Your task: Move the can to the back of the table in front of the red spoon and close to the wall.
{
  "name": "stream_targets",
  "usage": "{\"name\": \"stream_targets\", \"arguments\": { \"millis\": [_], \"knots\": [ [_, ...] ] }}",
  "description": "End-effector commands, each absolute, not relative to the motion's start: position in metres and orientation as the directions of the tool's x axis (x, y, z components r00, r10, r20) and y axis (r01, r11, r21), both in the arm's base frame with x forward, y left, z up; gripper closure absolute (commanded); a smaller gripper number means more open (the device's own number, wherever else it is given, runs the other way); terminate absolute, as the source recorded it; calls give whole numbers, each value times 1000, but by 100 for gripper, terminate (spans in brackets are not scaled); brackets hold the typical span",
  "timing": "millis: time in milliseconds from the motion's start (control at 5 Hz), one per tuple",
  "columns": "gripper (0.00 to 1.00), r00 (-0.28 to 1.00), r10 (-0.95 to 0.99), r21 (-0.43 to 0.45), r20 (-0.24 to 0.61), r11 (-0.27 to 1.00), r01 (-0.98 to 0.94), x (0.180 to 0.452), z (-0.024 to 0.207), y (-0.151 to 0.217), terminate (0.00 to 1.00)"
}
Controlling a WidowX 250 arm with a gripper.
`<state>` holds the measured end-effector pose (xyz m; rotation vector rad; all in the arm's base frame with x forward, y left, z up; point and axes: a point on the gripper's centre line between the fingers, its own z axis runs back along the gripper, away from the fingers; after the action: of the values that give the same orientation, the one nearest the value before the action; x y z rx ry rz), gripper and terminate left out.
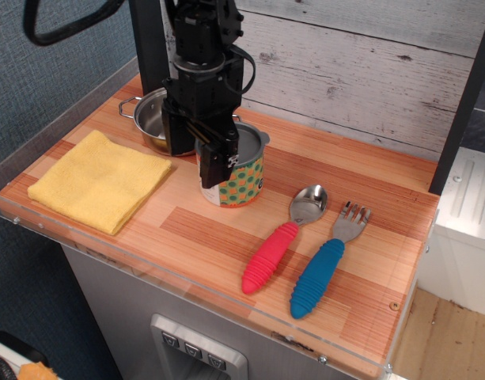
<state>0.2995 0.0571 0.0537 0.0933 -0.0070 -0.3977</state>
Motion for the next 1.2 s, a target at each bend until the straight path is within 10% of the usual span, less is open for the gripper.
{"name": "stream_targets", "arguments": {
  "millis": [0, 1000],
  "knots": [
    [0, 906, -419, 118, 51, 904, 411, 329, 72, 43, 0],
    [0, 904, -415, 127, 102, 907, 402, 369, 72, 14, 0]
  ]
}}
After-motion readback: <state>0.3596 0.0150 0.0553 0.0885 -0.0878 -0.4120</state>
